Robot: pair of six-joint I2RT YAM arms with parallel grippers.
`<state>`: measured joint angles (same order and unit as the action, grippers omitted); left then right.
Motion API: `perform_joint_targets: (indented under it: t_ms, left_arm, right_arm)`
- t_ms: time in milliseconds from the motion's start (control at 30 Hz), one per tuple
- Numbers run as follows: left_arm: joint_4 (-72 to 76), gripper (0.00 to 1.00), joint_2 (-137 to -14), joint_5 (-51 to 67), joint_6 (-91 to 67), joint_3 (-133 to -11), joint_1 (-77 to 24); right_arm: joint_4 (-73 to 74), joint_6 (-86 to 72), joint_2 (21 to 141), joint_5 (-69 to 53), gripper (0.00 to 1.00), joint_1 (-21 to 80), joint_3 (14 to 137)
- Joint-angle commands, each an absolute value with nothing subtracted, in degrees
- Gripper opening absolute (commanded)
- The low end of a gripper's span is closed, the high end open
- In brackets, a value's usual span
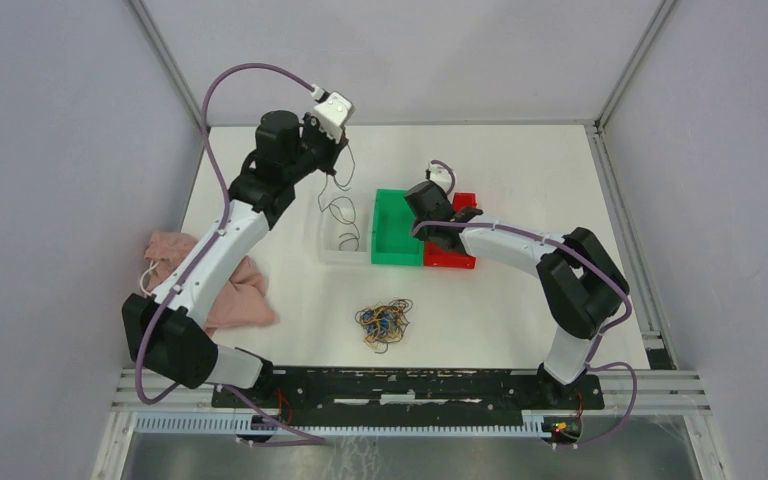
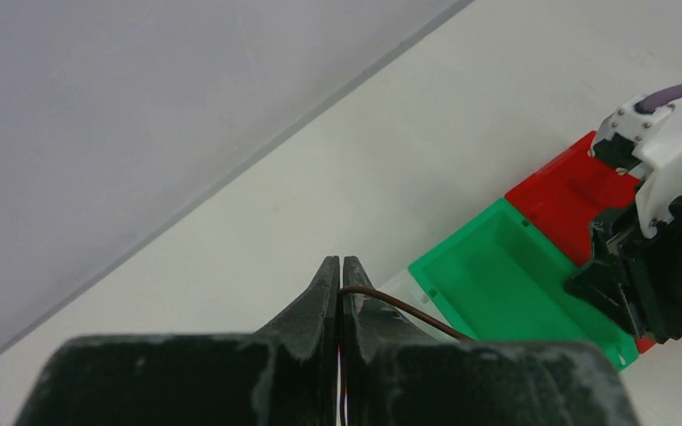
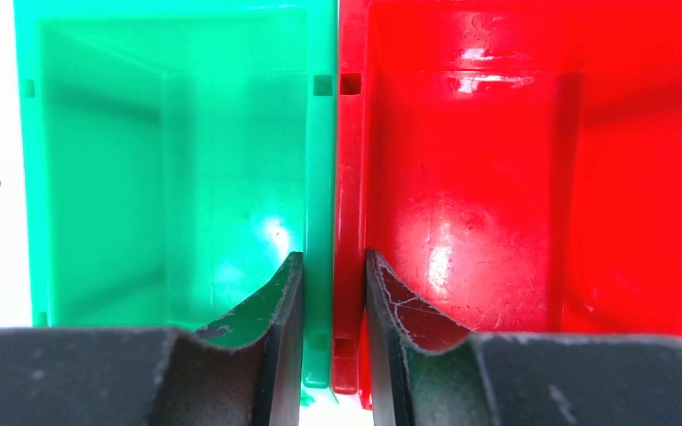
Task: Untangle the cables
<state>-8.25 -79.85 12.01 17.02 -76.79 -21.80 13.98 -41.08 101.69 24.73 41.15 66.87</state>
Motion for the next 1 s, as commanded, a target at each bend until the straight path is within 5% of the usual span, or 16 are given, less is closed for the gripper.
perform_joint_targets:
  t_ms: [0, 967]
  left_arm:
    - [-10.6, 0.06, -81.5, 8.2, 19.2, -76.5, -23.0]
    - [-6.1, 0.05, -97.1, -3.7, 26.2, -69.4, -27.9]
  right_arm:
    - [14.2, -45.7, 100.6, 20.4, 0.11, 41.3, 65.7]
    - [13.8, -46.0, 99.5, 19.0, 0.11, 41.4, 64.5]
